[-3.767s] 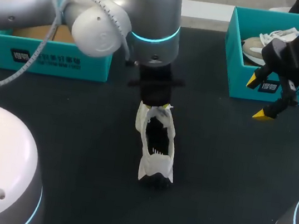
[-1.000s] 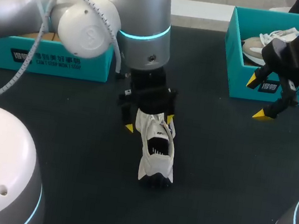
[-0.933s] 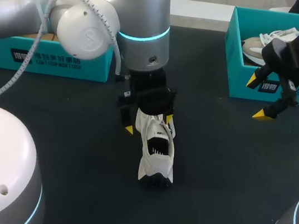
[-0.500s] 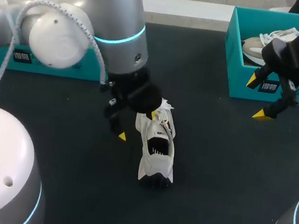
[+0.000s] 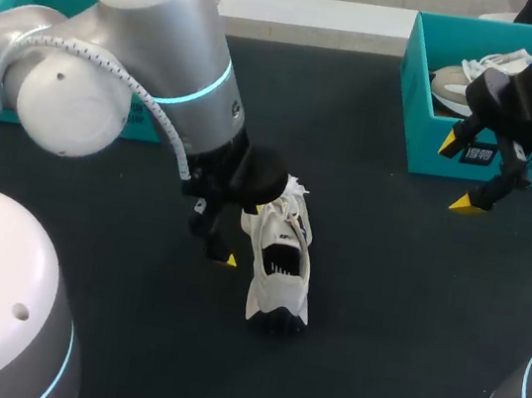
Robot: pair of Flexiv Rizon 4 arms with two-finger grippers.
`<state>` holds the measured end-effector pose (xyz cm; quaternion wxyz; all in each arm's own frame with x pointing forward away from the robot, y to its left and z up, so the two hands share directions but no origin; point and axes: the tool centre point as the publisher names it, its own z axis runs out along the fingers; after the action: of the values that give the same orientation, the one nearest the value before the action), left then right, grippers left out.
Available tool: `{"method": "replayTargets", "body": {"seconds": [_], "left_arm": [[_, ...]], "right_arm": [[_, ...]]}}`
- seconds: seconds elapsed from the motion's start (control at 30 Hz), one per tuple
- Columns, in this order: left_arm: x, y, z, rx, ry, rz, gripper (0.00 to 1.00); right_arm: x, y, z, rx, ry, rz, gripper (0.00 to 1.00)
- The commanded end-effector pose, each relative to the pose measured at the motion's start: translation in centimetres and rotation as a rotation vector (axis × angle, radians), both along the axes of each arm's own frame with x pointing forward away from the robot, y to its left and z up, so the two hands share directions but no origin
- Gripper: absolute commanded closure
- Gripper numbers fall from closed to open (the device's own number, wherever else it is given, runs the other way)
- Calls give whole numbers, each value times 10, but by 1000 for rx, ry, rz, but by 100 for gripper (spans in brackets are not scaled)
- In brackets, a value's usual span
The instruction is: Take the shoe out of the shoebox, open the shoe tongue, remove and reinsert the insole, then place the shoe into the shoebox
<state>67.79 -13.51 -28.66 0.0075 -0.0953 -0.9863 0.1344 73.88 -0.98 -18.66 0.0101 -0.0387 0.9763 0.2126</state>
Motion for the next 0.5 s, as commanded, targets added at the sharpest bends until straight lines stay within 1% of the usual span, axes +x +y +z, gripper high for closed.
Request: {"method": "replayTargets", "body": {"seconds": [0.03, 0.3, 0.5], "left_arm": [[-11, -11, 7, 111, -27, 201, 0], [-26, -30, -1, 110, 11, 250, 0], [-46, -46, -22, 112, 49, 240, 0]], "right_arm": [[1, 1, -1, -3, 1, 0, 0], [1, 1, -1, -3, 1, 0, 0], [1, 1, -1, -3, 1, 0, 0]]}}
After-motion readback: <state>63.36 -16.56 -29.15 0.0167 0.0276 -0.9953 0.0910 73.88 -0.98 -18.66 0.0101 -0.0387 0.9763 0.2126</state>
